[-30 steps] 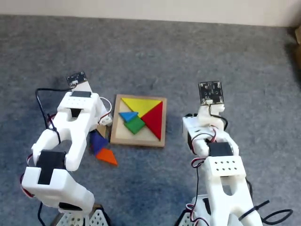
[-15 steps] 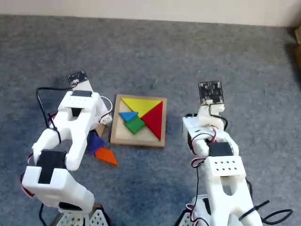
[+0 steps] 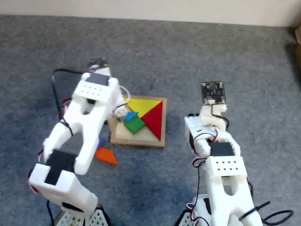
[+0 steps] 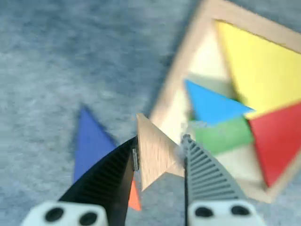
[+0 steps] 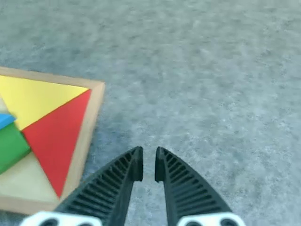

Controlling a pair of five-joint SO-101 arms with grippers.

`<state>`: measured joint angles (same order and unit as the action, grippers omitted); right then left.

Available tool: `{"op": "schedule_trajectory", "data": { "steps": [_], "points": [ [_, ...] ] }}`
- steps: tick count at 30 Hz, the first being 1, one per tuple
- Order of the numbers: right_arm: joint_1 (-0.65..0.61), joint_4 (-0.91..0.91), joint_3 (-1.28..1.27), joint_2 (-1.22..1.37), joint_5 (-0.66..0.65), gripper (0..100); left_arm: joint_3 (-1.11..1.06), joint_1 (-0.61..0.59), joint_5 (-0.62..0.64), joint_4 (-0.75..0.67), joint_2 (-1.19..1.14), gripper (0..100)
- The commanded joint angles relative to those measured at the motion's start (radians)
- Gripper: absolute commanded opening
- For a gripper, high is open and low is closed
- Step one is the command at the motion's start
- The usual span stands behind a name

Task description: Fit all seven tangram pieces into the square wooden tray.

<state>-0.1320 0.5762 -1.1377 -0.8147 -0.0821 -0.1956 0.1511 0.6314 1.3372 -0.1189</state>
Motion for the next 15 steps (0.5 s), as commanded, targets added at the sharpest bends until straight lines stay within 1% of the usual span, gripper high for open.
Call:
{"op": "schedule_trajectory", "data": {
  "steps": [1,5,7,9,11,13,14,15],
  "points": [
    [0.065,-0.022,0.012,-0.045,0.011,5.6,0.070,0.108,0.006,0.011,0.007,1],
    [0.127,-0.022,0.012,-0.045,0.011,5.6,0.073,0.191,0.008,0.009,0.007,1],
    [0.147,-0.022,0.012,-0.045,0.011,5.6,0.084,0.220,0.046,0.002,0.007,1],
    [0.159,-0.022,0.012,-0.045,0.012,5.6,0.091,0.232,0.161,-0.005,0.007,1],
    [0.170,-0.022,0.012,-0.045,0.012,5.6,0.087,0.234,0.330,-0.034,0.007,1],
    [0.176,-0.022,0.012,-0.045,0.012,5.6,0.084,0.234,0.532,-0.086,0.005,1],
    [0.182,-0.022,0.012,-0.045,0.012,5.6,0.077,0.231,0.612,-0.109,0.004,1],
    [0.185,-0.022,0.012,-0.045,0.012,5.6,0.062,0.231,0.660,-0.130,0.004,1]
  ]
}}
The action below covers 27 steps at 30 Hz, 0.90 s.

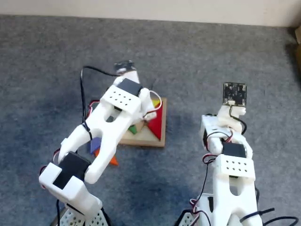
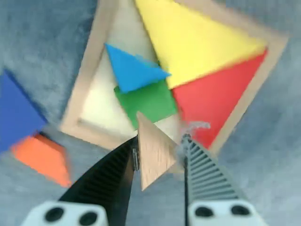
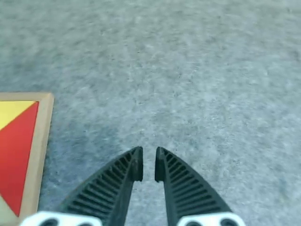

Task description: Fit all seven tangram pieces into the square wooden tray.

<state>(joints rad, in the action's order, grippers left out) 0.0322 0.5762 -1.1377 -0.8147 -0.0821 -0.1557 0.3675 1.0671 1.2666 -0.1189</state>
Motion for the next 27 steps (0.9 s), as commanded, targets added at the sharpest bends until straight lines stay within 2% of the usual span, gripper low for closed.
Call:
{"op": "schedule_trajectory", "data": {
  "steps": [1,6,9,16,22,27],
  "points": [
    [0.024,-0.022,0.012,-0.045,0.012,5.6,0.008,0.016,0.236,-0.081,0.007,1],
    [0.030,-0.022,0.012,-0.045,0.012,5.6,-0.074,0.018,0.244,-0.204,0.005,1],
    [0.030,-0.022,0.013,-0.045,0.012,5.6,-0.119,0.018,0.295,-0.244,0.005,2],
    [0.030,-0.022,0.013,-0.045,0.012,5.6,-0.122,0.018,0.301,-0.239,0.015,26],
    [0.028,-0.022,0.013,-0.045,0.012,5.6,-0.119,0.018,0.298,-0.207,0.024,23],
    [0.028,-0.022,0.013,-0.045,0.012,5.6,-0.120,0.010,0.293,-0.146,0.151,17]
  ]
}}
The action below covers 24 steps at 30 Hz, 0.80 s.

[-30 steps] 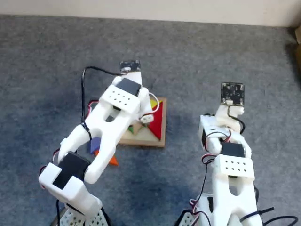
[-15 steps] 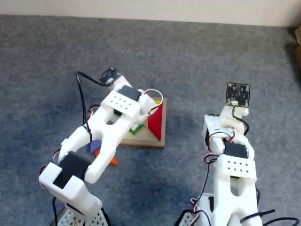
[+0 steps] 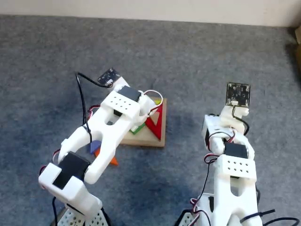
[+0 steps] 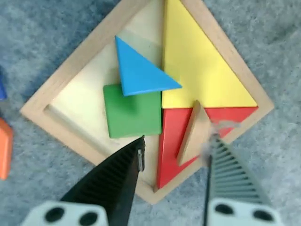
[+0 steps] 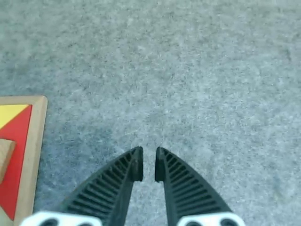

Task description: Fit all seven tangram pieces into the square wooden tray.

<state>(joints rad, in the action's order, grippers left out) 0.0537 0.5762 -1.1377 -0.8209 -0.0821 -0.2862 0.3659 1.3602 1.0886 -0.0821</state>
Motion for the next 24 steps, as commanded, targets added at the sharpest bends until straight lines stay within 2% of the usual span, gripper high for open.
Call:
{"op": "schedule_trajectory", "data": {
  "steps": [1,6,9,18,24],
  "points": [
    [0.007,-0.022,0.013,-0.039,0.012,5.6,0.008,0.010,-0.006,0.035,0.147,15],
    [0.005,-0.022,0.013,-0.039,0.012,5.6,0.010,0.010,-0.158,0.014,0.214,7],
    [0.005,-0.022,0.012,-0.039,0.012,5.6,0.004,0.010,-0.239,-0.089,0.189,0],
    [0.005,-0.022,0.010,-0.039,0.012,5.6,0.012,0.019,-0.399,-0.338,-0.036,1],
    [0.005,-0.022,0.010,-0.039,0.012,5.6,0.010,0.050,-0.431,-0.396,-0.076,1]
  ]
}}
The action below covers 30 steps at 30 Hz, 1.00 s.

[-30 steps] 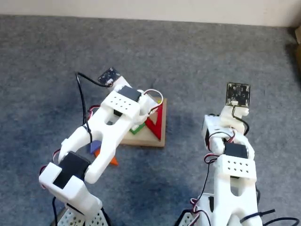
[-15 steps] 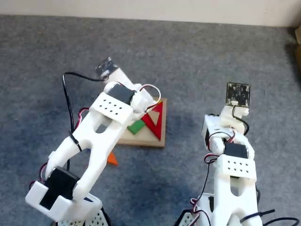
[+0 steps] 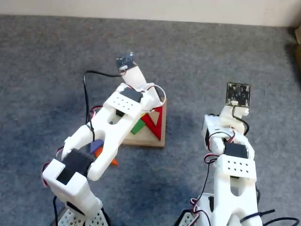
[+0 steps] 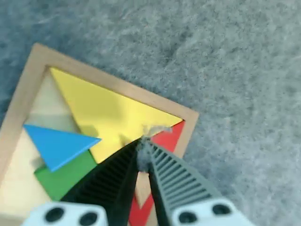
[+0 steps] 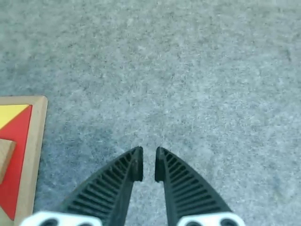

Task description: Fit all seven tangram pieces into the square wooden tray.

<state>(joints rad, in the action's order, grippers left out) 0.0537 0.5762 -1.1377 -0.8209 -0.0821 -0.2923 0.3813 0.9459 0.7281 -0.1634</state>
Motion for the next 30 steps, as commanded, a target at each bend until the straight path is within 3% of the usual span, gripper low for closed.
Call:
{"op": "schedule_trajectory", "data": {
  "steps": [1,12,21,30],
  "points": [
    [0.005,-0.022,0.010,-0.039,0.012,5.6,0.015,0.047,-0.017,-0.046,0.004,1],
    [0.005,-0.022,0.010,-0.039,0.012,5.6,0.008,0.077,-0.018,-0.064,-0.102,1],
    [0.004,-0.022,0.010,-0.039,0.012,5.6,0.007,0.082,-0.011,0.140,0.031,1],
    [0.004,-0.022,0.010,-0.039,0.012,5.6,0.005,0.039,-0.011,0.150,0.096,1]
  ]
}}
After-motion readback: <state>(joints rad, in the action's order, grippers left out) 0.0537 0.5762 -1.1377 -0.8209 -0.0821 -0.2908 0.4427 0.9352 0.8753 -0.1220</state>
